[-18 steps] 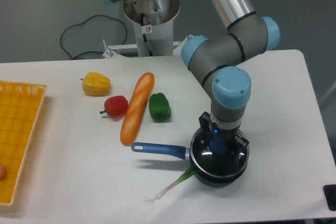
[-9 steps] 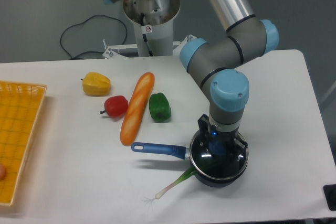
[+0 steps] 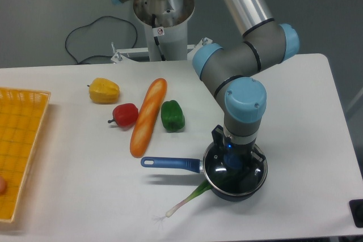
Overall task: Close the pot lid
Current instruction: 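Press and settle the glass lid onto the saucepan rim with the gripper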
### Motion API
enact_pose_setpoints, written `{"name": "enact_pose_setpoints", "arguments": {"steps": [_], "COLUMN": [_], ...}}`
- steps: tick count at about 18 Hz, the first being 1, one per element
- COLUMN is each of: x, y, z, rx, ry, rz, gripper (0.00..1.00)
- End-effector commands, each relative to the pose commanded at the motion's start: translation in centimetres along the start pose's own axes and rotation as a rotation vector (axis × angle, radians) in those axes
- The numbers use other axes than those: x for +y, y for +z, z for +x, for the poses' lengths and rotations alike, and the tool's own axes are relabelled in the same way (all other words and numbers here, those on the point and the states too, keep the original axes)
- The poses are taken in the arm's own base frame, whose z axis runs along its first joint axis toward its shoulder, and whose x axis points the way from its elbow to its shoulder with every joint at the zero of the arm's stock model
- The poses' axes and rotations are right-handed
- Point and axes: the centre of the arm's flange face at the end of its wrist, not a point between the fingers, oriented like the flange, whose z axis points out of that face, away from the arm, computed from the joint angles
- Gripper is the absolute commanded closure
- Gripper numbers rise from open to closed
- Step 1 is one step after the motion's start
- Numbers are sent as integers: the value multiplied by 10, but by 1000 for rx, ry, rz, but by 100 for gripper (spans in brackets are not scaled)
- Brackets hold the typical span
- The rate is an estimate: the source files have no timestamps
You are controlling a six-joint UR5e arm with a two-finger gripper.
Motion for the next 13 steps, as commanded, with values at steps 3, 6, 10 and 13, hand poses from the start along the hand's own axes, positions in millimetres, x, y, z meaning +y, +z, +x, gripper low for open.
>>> {"name": "enact_pose_setpoints", "arguments": {"steps": [3,6,10,13], "x": [0,0,0,1], "y": [1,1,2,2], "z": [0,0,-1,-1], "rx": [1,1,-7,-9], "ry": [2,6,12,11], "rz": [-1,-1,3,3], "gripper": [40,39,32,28]}}
